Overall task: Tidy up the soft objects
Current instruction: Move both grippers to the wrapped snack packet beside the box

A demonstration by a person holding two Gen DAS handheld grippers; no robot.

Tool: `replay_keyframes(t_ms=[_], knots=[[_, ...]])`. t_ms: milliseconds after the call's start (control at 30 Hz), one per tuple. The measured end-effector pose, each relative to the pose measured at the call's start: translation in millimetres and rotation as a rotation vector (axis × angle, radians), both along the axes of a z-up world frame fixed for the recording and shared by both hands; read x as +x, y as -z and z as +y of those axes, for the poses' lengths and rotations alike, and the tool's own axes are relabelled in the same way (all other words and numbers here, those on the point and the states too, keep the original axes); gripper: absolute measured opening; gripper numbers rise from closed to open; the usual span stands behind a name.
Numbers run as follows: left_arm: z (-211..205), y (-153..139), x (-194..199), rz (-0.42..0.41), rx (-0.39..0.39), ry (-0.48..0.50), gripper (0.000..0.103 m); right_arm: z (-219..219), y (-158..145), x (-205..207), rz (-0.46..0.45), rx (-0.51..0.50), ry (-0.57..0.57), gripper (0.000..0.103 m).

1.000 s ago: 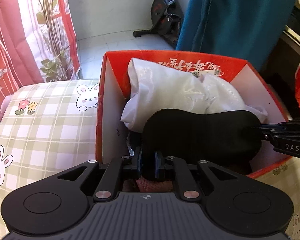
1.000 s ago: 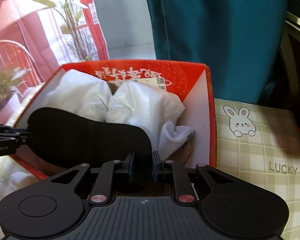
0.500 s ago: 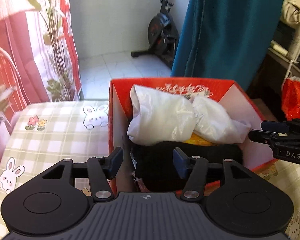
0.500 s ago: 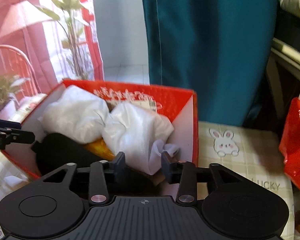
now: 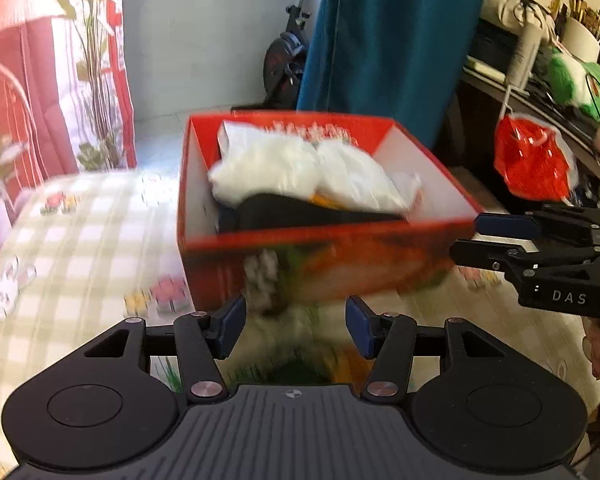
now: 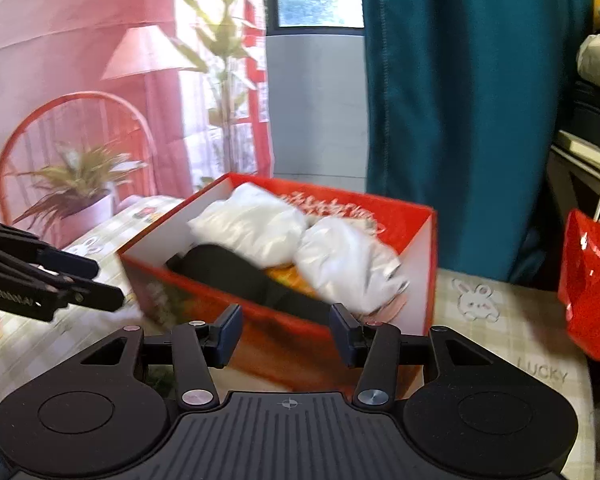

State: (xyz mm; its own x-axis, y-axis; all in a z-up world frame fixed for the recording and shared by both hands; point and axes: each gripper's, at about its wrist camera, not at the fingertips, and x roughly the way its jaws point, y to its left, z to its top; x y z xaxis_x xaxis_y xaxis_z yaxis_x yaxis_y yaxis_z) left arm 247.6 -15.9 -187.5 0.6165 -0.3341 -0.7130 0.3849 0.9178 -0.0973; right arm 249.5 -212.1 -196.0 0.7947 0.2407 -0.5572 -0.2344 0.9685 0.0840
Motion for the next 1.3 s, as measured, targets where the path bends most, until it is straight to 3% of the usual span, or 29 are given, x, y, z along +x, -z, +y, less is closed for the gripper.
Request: replay_keyframes(t_ms=[100,200,467,733,900,1133,1300], knots=[[4.2,15.4,-15.5,0.048,-0.039,-0.005,0.057,7.0,12.0,-17.8,0.017,-0.007,-0.027,0.047],[8.9,33.8,-26.9,0.1,-0.076,-0.011,0.056,12.9,29.8,-36.9,0.04,-0.014,-0.05,0.056],[8.4,74.7,-36.5,0.227,-0.14,0.004,0.053,33.2,83.6,-70.5,0.138,-0.013,-0.127,0.056],[-2.6,91.1,-32.5,0.252,-0.178,0.039,0.053,43.9,109.3,-82.2,0.188,-0.005,-0.155,0.059],[-4.5,87.1,-21.7,0.22,-0.167,0.03,0.051,43.0,113.2,-76.3,0.194,0.002,-0.164,0.062],[-9.7,96.2,-5.3,0.25,-0.177,0.012,0.052,51.6,117.2,-62.1,0.183,-0.006,-0.209,0.07],[-6.3,103.1,-2.3,0.265,-0.236,-0.002,0.047,56.3,122.9,-58.6,0.149,-0.025,-0.214,0.07]])
